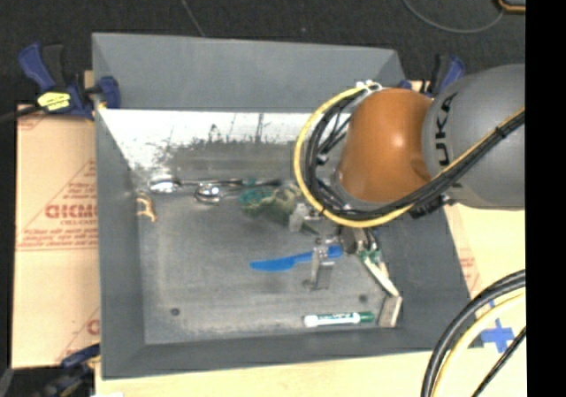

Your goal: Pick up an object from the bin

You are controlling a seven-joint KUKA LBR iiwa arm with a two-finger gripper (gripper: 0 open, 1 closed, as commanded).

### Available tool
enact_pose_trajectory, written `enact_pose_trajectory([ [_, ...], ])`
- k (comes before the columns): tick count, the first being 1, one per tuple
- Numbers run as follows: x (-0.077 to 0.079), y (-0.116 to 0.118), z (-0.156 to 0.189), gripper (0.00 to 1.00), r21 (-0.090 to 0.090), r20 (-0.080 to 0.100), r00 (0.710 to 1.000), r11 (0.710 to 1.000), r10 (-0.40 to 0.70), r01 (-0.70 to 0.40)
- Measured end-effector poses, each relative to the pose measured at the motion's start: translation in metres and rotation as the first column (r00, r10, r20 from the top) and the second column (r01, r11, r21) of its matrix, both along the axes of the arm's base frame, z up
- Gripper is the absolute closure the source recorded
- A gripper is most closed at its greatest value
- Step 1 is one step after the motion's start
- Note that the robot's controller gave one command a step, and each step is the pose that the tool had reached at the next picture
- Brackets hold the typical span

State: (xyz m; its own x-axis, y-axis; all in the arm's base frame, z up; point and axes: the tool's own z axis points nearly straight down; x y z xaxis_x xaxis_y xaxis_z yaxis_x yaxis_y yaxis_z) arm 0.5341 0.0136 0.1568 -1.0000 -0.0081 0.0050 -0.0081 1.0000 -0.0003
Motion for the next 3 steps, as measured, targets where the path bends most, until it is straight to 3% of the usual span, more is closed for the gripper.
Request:
enact_pose_trajectory([
  [1,0.002,0.000,0.004,0.00,0.000,0.008,1.000,1.000,0.000,0.000],
  [2,0.031,-0.057,-0.089,0.00,-0.002,0.006,0.981,0.981,0.192,-0.192],
  [3,0.030,-0.048,-0.086,0.00,0.001,0.010,0.991,0.991,0.134,-0.134],
])
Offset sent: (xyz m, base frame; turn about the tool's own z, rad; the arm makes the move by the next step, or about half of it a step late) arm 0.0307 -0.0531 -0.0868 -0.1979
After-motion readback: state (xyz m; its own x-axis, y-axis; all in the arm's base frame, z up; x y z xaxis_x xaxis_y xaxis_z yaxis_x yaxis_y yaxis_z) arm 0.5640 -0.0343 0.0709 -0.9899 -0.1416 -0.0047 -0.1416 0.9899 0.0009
